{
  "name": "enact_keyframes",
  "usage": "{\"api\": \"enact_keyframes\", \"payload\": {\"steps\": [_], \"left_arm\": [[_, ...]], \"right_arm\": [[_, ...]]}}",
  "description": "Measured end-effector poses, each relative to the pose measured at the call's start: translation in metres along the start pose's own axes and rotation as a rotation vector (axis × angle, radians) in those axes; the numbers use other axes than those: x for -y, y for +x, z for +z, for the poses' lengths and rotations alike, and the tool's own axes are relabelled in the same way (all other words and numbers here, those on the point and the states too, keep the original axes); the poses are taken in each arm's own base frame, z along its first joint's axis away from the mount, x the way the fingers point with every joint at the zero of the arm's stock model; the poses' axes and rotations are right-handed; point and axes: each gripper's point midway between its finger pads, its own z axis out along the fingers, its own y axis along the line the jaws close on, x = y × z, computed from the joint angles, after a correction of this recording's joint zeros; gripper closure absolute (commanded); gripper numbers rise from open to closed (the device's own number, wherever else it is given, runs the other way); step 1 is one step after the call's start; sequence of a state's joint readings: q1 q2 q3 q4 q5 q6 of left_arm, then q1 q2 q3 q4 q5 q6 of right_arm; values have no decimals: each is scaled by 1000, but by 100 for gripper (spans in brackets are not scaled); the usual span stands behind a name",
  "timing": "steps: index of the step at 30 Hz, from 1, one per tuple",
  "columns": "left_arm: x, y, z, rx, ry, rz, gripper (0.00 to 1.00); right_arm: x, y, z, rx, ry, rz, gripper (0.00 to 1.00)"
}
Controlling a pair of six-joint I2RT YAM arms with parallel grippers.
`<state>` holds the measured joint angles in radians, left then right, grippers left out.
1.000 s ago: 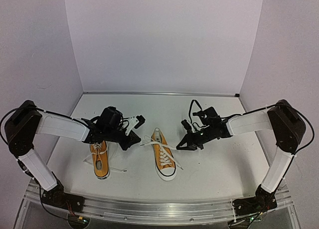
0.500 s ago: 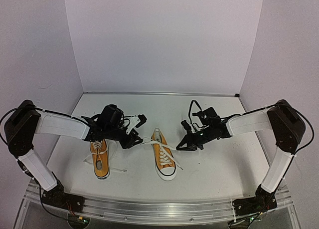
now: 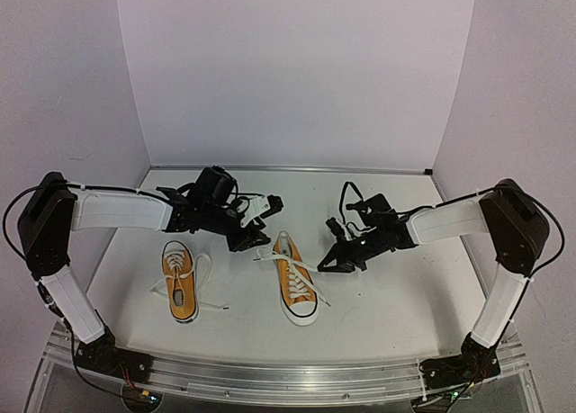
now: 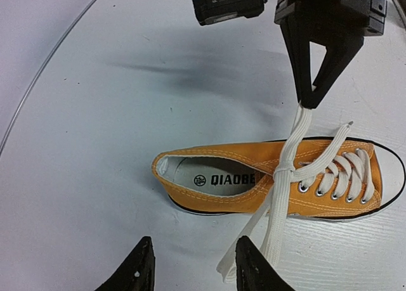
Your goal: Tie the shoes
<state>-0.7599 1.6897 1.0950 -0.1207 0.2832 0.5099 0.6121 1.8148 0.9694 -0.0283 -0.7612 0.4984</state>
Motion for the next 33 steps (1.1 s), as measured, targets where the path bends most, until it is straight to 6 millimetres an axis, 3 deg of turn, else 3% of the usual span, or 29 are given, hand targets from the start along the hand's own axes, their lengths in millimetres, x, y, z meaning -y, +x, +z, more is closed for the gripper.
{"api": "enact_keyframes", "payload": {"steps": [9, 14, 20, 33], "left_arm": [[22, 26, 24, -111, 98, 51, 58], [27, 33, 31, -142, 119, 61, 74], [24, 30, 37, -140, 116, 66, 100], [15, 34, 26, -116, 44, -42, 100]], "right_arm": [[-2, -2, 0, 0, -7, -3, 100], [-1, -3, 3, -6, -9, 0, 100], [1, -2, 4, -10, -6, 5, 100], [2, -3, 4, -5, 0, 4, 100]]}}
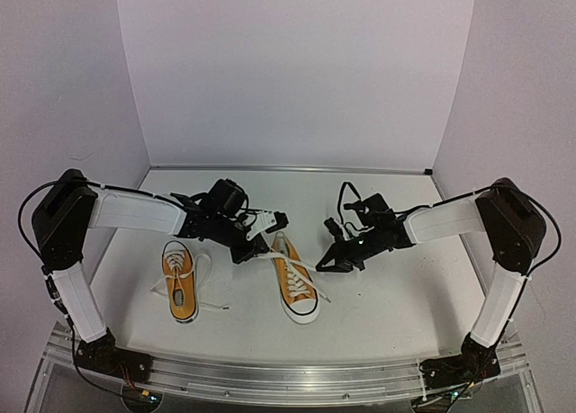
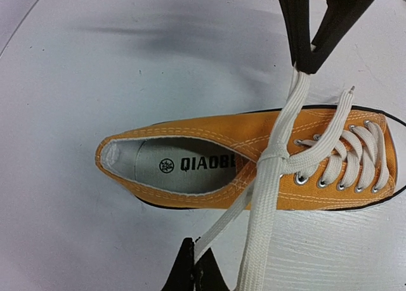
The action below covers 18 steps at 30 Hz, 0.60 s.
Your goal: Tie the shoes
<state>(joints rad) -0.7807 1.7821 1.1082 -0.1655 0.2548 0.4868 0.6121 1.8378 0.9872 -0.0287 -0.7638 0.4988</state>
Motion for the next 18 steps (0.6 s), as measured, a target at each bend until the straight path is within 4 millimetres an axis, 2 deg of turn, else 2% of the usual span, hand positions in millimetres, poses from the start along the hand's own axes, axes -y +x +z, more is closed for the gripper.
{"api": "enact_keyframes", "payload": {"steps": [11, 12, 14, 16, 18], "left_arm": [[-9, 8, -8, 35, -33, -103, 100], [-9, 7, -9, 37, -33, -106, 97], [-8, 7, -9, 39, -27, -109, 84], [-8, 7, -9, 40, -26, -123, 76], [-12, 6, -11, 48, -35, -141, 73]], "right_arm": [[-5, -3, 0, 18, -9, -22, 100], [-5, -3, 0, 20, -9, -22, 100], [-5, -3, -1, 21, -9, -22, 100], [-5, -3, -1, 20, -8, -20, 100], [-4, -2, -1, 17, -6, -17, 100]]}}
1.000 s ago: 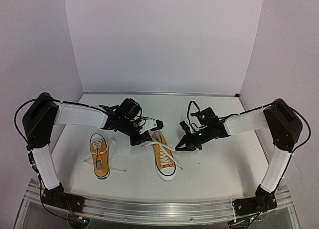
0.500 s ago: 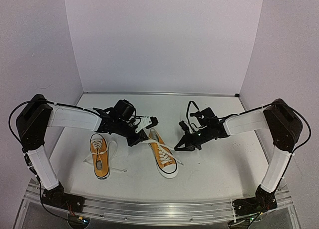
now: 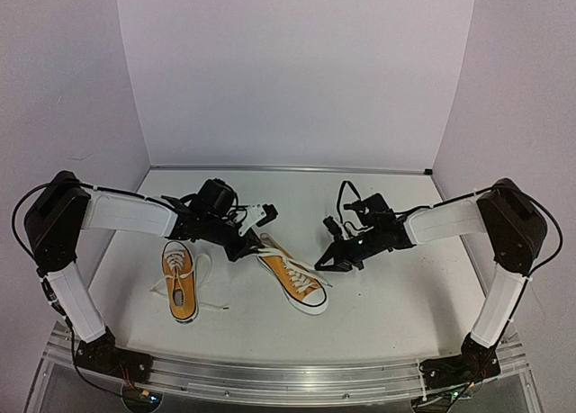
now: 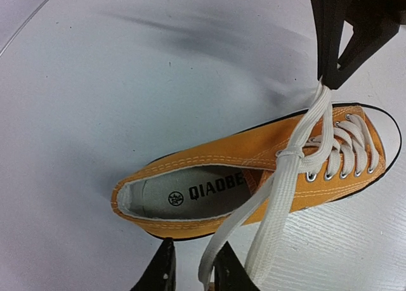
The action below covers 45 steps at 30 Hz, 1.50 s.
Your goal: Tie the shoes
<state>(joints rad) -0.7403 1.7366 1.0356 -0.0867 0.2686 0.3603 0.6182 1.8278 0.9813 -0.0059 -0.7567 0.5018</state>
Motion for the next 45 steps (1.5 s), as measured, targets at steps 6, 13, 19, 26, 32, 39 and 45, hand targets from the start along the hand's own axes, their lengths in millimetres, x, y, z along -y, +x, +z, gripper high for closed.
{"api": "enact_keyframes", "payload": {"steps": [6, 13, 19, 26, 32, 39, 45], "left_arm": [[-11, -11, -19, 66, -42, -45, 65], [-8, -5, -30, 121, -57, -132, 58], [-6, 22, -34, 138, -67, -288, 58], [-15, 16, -36, 235, -54, -470, 57], [-7, 4, -26, 310, 42, -557, 59], [2, 11, -20, 341, 106, -632, 57], [8, 9, -16, 366, 158, -661, 58]], "right_arm": [[1, 1, 0, -4, 2, 4, 100], [0, 2, 0, -6, 0, 4, 100], [0, 2, 0, -7, 0, 4, 100], [0, 2, 0, -7, 0, 4, 100], [0, 2, 0, -7, -1, 5, 100], [0, 2, 0, -7, -1, 5, 100], [0, 2, 0, -7, -1, 5, 100]]}}
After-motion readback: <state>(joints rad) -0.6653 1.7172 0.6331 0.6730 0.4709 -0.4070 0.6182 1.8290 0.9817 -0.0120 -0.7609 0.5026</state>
